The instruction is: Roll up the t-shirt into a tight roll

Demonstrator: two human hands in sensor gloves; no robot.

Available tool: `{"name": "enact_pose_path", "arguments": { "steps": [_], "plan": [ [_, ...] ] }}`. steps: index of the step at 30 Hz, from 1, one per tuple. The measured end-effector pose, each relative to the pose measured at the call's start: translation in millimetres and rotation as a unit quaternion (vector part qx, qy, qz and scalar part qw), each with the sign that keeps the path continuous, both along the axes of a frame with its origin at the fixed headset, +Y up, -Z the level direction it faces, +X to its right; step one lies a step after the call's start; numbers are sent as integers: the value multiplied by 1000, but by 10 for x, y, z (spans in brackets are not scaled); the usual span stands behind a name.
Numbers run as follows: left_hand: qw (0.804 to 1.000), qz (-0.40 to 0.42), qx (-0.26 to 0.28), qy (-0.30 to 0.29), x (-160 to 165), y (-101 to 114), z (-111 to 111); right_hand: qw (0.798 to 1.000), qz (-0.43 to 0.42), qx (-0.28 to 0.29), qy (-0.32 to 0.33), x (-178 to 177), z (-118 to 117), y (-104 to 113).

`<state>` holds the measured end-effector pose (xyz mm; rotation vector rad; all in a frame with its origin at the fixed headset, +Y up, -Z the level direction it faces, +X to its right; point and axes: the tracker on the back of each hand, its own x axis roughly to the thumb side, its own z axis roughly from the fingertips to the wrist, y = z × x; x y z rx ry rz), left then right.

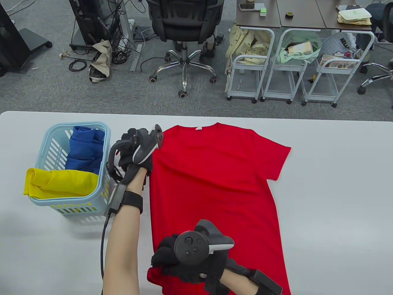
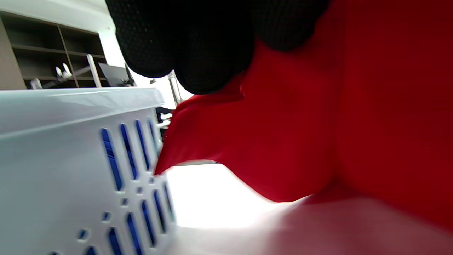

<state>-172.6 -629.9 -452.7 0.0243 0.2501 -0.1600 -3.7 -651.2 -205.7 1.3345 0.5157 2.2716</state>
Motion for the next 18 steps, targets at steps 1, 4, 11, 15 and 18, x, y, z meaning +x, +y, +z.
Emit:
{"name": "enact_pose_path", "arguments": {
  "steps": [1, 4, 11, 15, 18],
  "plan": [
    [1000, 10, -1, -4, 64, -1, -6, 1000, 1, -13, 0, 68, -21, -27],
    [998, 32, -3, -50, 461, -16, -58, 999, 10, -48, -5, 367, -77, -135],
    [984, 3, -17, -180, 1909, -134, -206, 992, 61, -92, -58, 1208, -165, -285],
    [964, 23, -60, -259, 2628, -339, -192, 975, 116, -144, -124, 1800, -205, -324],
    [951, 63, -83, -291, 2880, -463, -85, 952, 123, -142, -242, 2325, -290, -287]
  ]
}}
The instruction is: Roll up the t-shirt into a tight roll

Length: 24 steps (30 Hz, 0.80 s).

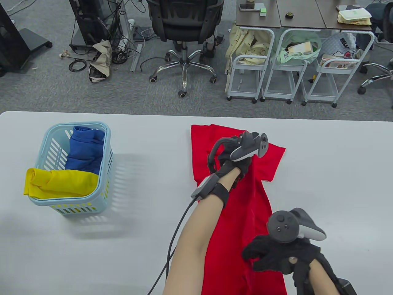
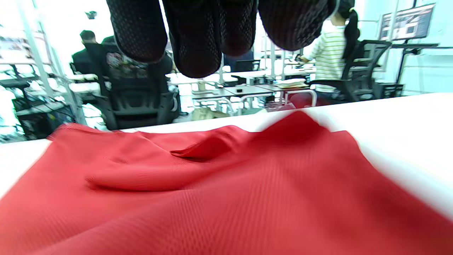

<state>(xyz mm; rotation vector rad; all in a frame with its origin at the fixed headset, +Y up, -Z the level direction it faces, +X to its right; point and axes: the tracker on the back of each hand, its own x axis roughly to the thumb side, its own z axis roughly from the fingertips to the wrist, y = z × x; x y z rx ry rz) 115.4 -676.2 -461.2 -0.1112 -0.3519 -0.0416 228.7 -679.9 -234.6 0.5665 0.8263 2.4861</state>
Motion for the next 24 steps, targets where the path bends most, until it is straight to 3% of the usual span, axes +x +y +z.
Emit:
{"name": "enact_pose_path", "arguments": {
  "steps": [2, 5, 9, 14, 21, 24],
  "plan": [
    [1000, -12, 6, -12, -18, -37, 61, 997, 38, 13, -68, 247, -44, 25],
    [999, -32, -12, -1, -278, -87, 122, 994, 51, 12, -99, 359, -123, -25],
    [996, -26, -82, 13, -717, -227, 285, 995, 48, -6, -88, 231, -252, -210],
    [972, -82, -219, -8, -1143, -660, 700, 994, 82, -21, -74, -76, -448, -524],
    [969, -108, -211, -77, -1352, -990, 1449, 986, 151, -23, -73, -346, -646, -760],
    [958, -157, -222, -87, -1475, -1163, 1634, 981, 179, -10, -69, -399, -680, -810]
  ]
}}
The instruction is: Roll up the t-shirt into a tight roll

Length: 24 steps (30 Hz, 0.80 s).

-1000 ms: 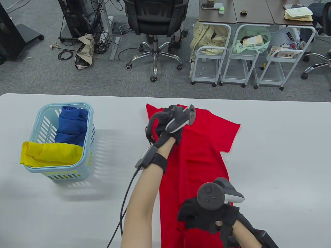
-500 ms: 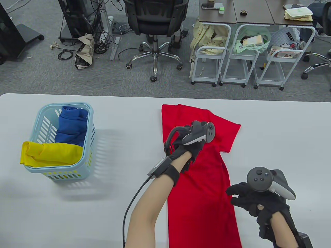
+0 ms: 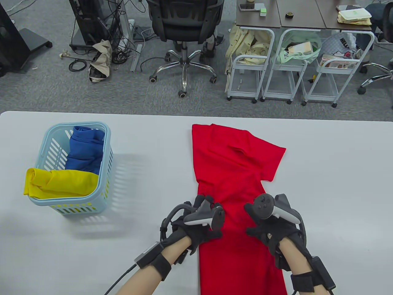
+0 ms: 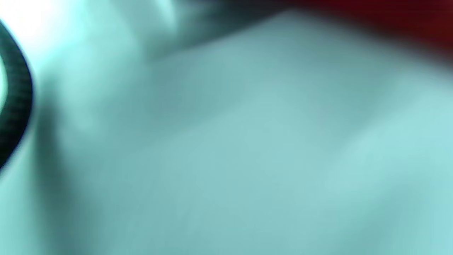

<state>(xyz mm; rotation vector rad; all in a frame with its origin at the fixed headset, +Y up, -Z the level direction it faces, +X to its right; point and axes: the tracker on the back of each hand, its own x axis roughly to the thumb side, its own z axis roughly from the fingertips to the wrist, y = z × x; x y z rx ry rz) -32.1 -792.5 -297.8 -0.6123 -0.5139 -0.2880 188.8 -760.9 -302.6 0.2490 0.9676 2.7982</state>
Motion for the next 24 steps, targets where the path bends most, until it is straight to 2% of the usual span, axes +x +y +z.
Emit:
{"name": "enact_pose_path", "arguments": {
  "steps": [2, 5, 10, 13, 15, 17, 19, 22, 24],
  "plan": [
    [1000, 13, 0, 4, -119, 14, 64, 1000, 16, 5, 11, -41, 26, -57],
    [1000, 16, -17, 4, -326, 33, 176, 998, 42, -21, 46, -136, 110, -163],
    [999, 19, -37, 5, -500, 144, 474, 993, 75, 23, 89, -391, 288, -1],
    [999, 46, 6, 0, -518, 282, 593, 991, 82, 31, 103, -465, 328, 65],
    [996, 85, 20, 25, -512, 318, 537, 993, 64, 26, 97, -450, 271, 104],
    [992, 108, 21, 55, -522, 274, 376, 997, -12, -9, 72, -345, 141, 157],
    [993, 97, 8, 67, -526, 207, 296, 996, -75, -31, 45, -239, 22, 223],
    [997, 53, -2, 49, -519, 71, 323, 999, -49, 3, 9, -84, -249, 391],
    [999, 25, 4, 31, -495, 47, 343, 999, -42, 3, -13, -17, -453, 451]
  ]
}}
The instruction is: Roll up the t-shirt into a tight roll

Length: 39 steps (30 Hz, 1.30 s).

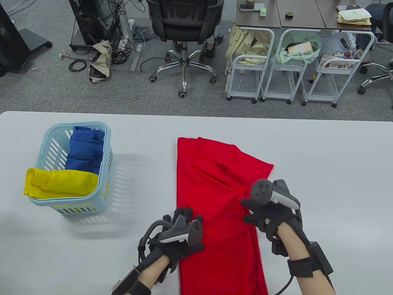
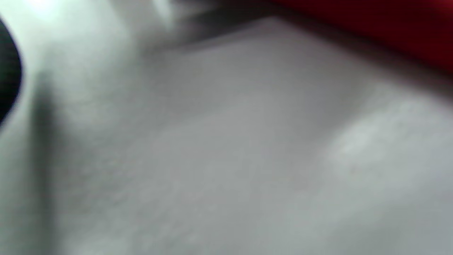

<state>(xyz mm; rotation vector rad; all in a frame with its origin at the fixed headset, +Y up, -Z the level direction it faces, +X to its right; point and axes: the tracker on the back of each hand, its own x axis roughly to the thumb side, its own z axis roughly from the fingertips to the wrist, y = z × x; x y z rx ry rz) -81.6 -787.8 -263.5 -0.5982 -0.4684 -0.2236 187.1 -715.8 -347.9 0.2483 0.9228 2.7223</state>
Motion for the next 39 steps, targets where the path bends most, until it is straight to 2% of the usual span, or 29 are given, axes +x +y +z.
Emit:
{"name": "enact_pose_path", "arguments": {
  "steps": [3, 6, 8, 11, 16, 17, 19, 21, 24, 26, 27, 29, 30, 32, 34, 39],
  "plan": [
    [1000, 18, -7, 2, 0, -8, -6, 999, 4, -7, -32, 27, -260, 29],
    [1000, 25, -15, 2, -32, -25, -20, 997, 39, 9, -68, -7, -549, 19],
    [1000, 25, -16, 3, -30, -26, -21, 995, 31, 19, -91, -70, -711, -26],
    [1000, 24, -18, 3, -33, -23, -20, 994, 34, 16, -102, -195, -867, -124],
    [1000, 24, -20, 4, -31, -25, -20, 987, 132, 36, -87, -416, -1043, -365],
    [999, 24, -20, 4, -31, -24, -21, 985, 147, 43, -86, -446, -1058, -383],
    [999, 24, -21, 4, -32, -30, -22, 971, 188, 110, -101, -496, -1088, -324],
    [1000, 22, -20, 4, -28, -34, -20, 970, 179, 123, -113, -469, -1088, -214],
    [1000, 17, -15, 2, -7, -8, -11, 961, 120, 165, -187, -183, -1062, 52],
    [1000, 15, -14, 1, -3, -12, -8, 950, 66, 159, -259, 120, -1023, 105],
    [1000, 16, -16, 1, -2, -15, -8, 944, 33, 143, -296, 294, -994, 47],
    [1000, 15, -16, 0, 6, -7, -8, 943, 36, 83, -320, 484, -943, -128],
    [1000, 15, -16, -1, 10, -9, -9, 944, 69, 59, -316, 557, -907, -237],
    [1000, 15, -17, -2, 11, -10, -10, 939, 139, 46, -312, 643, -845, -352],
    [1000, 15, -19, -1, 10, -12, -10, 933, 137, 71, -326, 697, -795, -337],
    [999, 23, -40, 3, -19, -46, -23, 943, 127, 66, -302, 562, -774, -231]
  ]
}}
